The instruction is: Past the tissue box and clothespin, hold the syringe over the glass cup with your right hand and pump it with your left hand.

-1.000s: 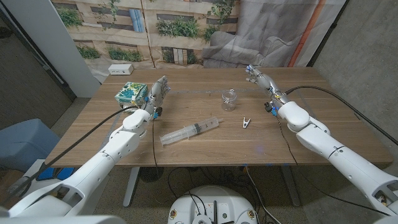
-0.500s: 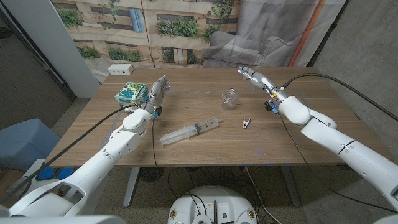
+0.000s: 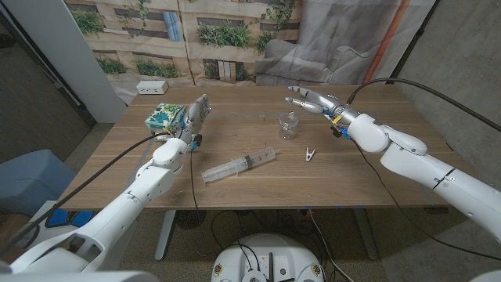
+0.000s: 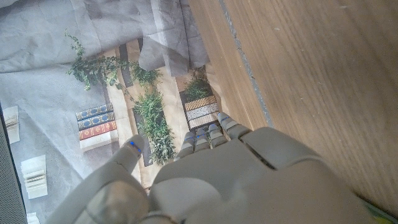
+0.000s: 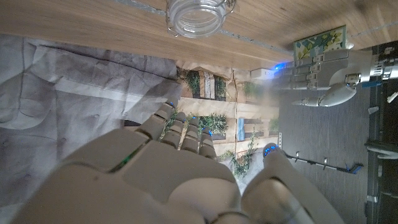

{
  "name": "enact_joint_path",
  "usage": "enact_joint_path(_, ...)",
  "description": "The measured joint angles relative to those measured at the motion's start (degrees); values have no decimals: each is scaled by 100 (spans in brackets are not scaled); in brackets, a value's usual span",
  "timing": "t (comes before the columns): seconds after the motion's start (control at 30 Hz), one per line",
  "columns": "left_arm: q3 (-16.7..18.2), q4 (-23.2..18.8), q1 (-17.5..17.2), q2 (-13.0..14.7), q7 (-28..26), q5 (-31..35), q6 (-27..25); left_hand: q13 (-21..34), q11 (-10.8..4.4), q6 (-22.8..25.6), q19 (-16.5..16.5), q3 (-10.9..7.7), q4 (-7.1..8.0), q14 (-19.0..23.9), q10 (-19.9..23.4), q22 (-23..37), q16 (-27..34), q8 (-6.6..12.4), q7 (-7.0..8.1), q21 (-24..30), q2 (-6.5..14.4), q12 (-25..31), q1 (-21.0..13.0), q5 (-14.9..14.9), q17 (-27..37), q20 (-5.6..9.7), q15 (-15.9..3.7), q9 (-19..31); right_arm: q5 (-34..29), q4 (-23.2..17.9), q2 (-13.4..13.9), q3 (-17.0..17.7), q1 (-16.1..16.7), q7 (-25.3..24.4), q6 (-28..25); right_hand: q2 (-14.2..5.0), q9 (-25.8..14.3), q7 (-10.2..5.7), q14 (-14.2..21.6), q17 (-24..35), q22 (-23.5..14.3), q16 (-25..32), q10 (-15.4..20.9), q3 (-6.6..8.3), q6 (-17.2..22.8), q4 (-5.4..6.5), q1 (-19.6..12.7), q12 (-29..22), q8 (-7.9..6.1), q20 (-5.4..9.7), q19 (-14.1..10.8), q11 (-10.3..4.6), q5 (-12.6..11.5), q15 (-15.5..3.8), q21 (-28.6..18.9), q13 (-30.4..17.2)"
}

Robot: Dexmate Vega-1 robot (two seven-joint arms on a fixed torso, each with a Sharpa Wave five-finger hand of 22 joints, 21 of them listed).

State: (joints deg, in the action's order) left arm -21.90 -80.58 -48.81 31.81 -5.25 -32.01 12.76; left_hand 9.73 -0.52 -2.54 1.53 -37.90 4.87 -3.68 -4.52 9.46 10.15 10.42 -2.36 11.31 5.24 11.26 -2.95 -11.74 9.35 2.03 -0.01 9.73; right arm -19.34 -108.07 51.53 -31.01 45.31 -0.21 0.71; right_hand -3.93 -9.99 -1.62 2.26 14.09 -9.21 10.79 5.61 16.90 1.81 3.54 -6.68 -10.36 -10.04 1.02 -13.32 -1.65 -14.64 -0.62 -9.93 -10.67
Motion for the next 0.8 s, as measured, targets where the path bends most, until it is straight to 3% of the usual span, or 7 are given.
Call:
enact_joint_path(0.27, 44, -45, -49, 30, -8, -1, 55, 0, 0, 0, 0, 0, 0, 0, 0, 0, 0, 0, 0, 0, 0, 0, 0, 0, 0, 0, 0, 0, -605, -413, 81, -262, -197, 390, -317, 46, 0, 9, -134, -74, 0, -22, -148, 19, -175, -117, -46, 0, 0, -93, 174, -20, 45, 70, 0, 0)
enact_joint_path(0.4, 78, -56, -83, 53, 16, -13, 101, 0, 0, 0, 0, -23, -23, 0, 0, 0, 0, 0, 0, 0, 0, 0, 0, 33, 0, 0, 0, 0, -1208, -542, 84, -396, -322, 921, -564, 59, 0, 39, -227, -130, 0, -22, -384, 83, -329, -271, -196, 22, 0, -114, 236, -30, 90, 85, 0, 0)
enact_joint_path(0.8, 189, -64, -172, 171, 105, -76, 186, 0, 0, -1, 0, -46, -46, 21, -1, 0, 0, 0, 0, 0, 0, 0, 0, 33, 14, 0, 22, 0, -1930, -811, 32, -732, -701, 2093, -663, 117, -30, 92, -360, -212, 0, -21, -584, 184, -726, -613, -530, 22, 0, -103, 307, 32, 217, 155, -18, -2)
